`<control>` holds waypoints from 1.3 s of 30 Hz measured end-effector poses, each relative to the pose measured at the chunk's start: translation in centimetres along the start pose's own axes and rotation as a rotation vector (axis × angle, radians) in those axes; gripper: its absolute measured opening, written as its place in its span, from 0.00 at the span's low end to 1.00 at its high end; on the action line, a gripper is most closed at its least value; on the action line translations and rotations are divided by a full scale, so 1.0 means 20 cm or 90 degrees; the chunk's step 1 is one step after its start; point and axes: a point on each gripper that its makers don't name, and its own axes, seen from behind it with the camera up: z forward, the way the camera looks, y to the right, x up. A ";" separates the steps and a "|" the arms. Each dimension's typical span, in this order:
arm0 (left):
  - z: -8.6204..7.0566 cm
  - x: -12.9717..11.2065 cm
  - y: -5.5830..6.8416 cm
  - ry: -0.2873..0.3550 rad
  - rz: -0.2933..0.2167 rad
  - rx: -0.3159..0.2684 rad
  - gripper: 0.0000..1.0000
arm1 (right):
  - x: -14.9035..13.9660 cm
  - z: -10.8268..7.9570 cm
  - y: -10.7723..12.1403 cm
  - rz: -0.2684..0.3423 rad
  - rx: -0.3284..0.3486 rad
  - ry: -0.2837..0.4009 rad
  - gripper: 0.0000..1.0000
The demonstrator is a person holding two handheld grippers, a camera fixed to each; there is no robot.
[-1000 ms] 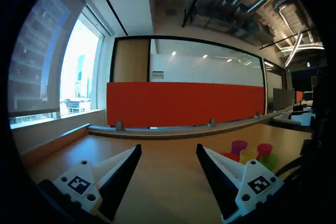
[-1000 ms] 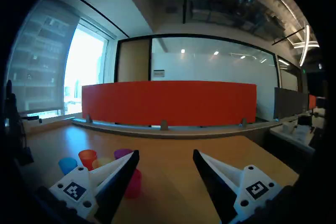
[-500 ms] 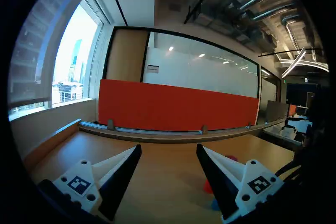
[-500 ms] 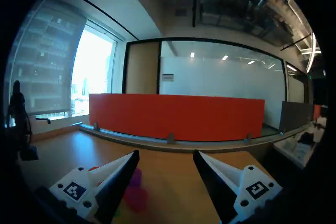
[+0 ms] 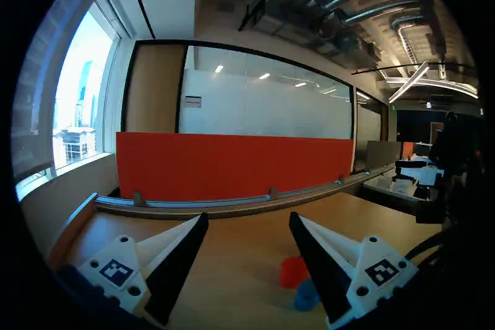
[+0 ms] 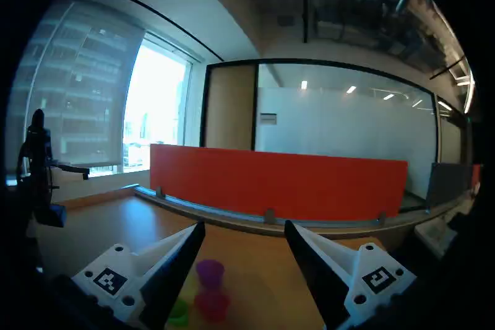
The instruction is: Pour water
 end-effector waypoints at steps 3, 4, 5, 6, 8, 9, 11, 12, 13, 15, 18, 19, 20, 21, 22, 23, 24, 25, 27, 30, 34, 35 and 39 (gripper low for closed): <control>0.01 0.06 0.05 0.004 -0.003 -0.027 0.97 | 0.01 0.01 -0.05 -0.007 0.034 -0.005 0.99; 0.01 0.07 0.07 0.006 -0.006 -0.038 0.97 | 0.02 0.01 -0.07 -0.006 0.048 -0.006 0.99; 0.01 0.09 0.09 0.008 -0.008 -0.051 0.97 | 0.02 0.01 -0.10 -0.006 0.064 -0.007 0.99; 0.02 0.10 0.11 0.010 -0.010 -0.062 0.97 | 0.02 0.01 -0.12 -0.004 0.078 -0.008 0.99; 0.02 0.11 0.15 0.011 -0.012 -0.088 0.97 | 0.03 0.01 -0.16 0.007 0.109 -0.011 0.99; 0.02 0.12 0.17 0.011 -0.013 -0.100 0.97 | 0.04 0.01 -0.19 0.012 0.124 -0.012 0.99; 0.03 0.12 0.21 0.008 -0.013 -0.121 0.97 | 0.03 0.00 -0.23 0.023 0.159 -0.014 0.99; 0.03 0.13 0.23 0.007 -0.013 -0.132 0.97 | 0.03 -0.01 -0.26 0.028 0.175 -0.015 0.99; 0.03 0.13 0.25 0.006 -0.013 -0.142 0.97 | 0.03 -0.01 -0.28 0.031 0.190 -0.020 0.99; 0.03 0.12 0.29 0.002 -0.012 -0.164 0.97 | 0.01 -0.03 -0.32 0.037 0.222 -0.030 0.99; 0.04 0.12 0.35 -0.001 -0.014 -0.196 0.97 | 0.01 -0.04 -0.36 0.042 0.259 -0.039 0.99; 0.05 0.12 0.36 -0.002 -0.015 -0.205 0.97 | 0.01 -0.04 -0.37 0.043 0.267 -0.039 0.99; 0.05 0.12 0.38 -0.002 -0.017 -0.214 0.97 | 0.02 -0.04 -0.38 0.044 0.276 -0.039 0.99; 0.05 0.12 0.39 -0.003 -0.018 -0.222 0.97 | 0.02 -0.04 -0.38 0.045 0.283 -0.039 0.99; 0.06 0.12 0.39 -0.003 -0.017 -0.227 0.97 | 0.02 -0.04 -0.38 0.045 0.286 -0.040 0.99; 0.06 0.12 0.40 -0.003 -0.017 -0.232 0.97 | 0.02 -0.04 -0.38 0.044 0.289 -0.042 0.99; 0.07 0.11 0.40 -0.003 -0.015 -0.237 0.97 | 0.01 -0.04 -0.38 0.043 0.293 -0.045 0.99; 0.07 0.11 0.41 -0.003 -0.012 -0.241 0.97 | 0.01 -0.04 -0.39 0.040 0.298 -0.050 0.99; 0.08 0.10 0.41 -0.003 -0.003 -0.249 0.97 | -0.01 -0.05 -0.39 0.033 0.310 -0.063 0.99; 0.09 0.07 0.42 -0.014 0.012 -0.261 0.97 | -0.05 -0.06 -0.41 0.025 0.326 -0.085 0.99; 0.10 0.02 0.45 -0.039 0.026 -0.287 0.97 | -0.13 -0.07 -0.42 0.007 0.348 -0.120 1.00; 0.10 0.00 0.45 -0.047 0.028 -0.294 0.97 | -0.15 -0.08 -0.42 0.001 0.353 -0.130 1.00; 0.11 -0.08 0.46 -0.080 0.036 -0.310 0.97 | -0.21 -0.10 -0.43 -0.021 0.369 -0.155 0.99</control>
